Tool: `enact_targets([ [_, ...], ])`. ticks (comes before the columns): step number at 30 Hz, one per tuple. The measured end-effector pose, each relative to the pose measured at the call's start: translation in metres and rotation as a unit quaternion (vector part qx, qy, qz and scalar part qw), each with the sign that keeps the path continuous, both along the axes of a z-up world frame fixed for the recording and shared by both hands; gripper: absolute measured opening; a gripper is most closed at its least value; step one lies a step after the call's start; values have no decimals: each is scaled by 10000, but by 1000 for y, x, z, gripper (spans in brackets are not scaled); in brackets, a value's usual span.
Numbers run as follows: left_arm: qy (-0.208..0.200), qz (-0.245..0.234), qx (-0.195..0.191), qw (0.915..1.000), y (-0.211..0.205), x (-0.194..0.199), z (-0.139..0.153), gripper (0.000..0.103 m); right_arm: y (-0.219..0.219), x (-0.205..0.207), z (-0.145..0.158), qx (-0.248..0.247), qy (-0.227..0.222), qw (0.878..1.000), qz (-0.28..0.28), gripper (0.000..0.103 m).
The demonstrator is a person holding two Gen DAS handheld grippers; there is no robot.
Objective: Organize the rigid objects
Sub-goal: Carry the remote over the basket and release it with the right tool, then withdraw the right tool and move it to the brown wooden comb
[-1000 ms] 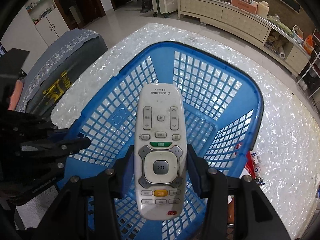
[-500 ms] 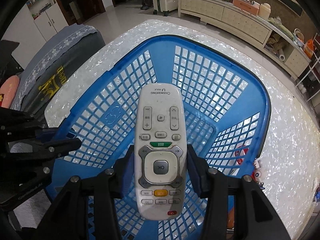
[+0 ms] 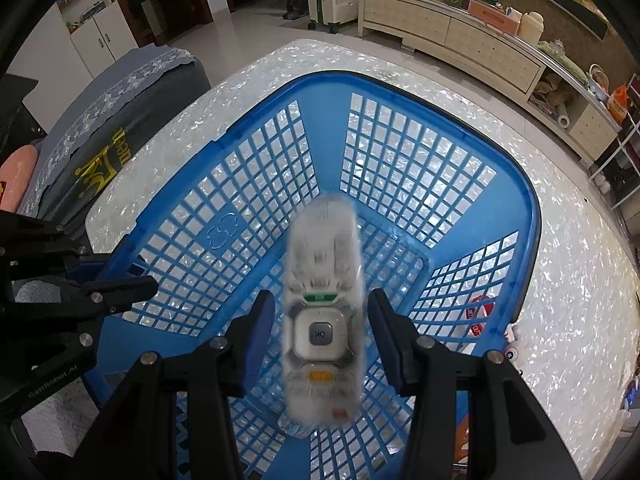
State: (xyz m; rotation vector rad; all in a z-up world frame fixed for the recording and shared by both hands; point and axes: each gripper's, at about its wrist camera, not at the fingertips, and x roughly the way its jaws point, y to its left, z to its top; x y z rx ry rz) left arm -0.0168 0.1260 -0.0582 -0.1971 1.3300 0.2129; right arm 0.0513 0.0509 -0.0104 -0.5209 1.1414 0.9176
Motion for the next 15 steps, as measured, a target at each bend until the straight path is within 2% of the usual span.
enact_targets([
  [5, 2, -9, -10, 10000, 0, 0, 1, 14, -1, 2, 0, 15, 14, 10000, -38, 46],
  [7, 0, -10, -13, 10000, 0, 0, 1, 14, -2, 3, 1, 98, 79, 9999, -65, 51],
  [9, 2, -8, -9, 10000, -1, 0, 1, 14, -4, 6, 3, 167, 159, 9997, -129, 78],
  [13, 1, -7, -9, 10000, -1, 0, 2, 14, -5, 8, 8, 197, 149, 9996, -116, 97],
  [15, -2, -4, -4, 10000, -1, 0, 2, 14, -6, 7, 10, 168, 118, 9998, -58, 98],
])
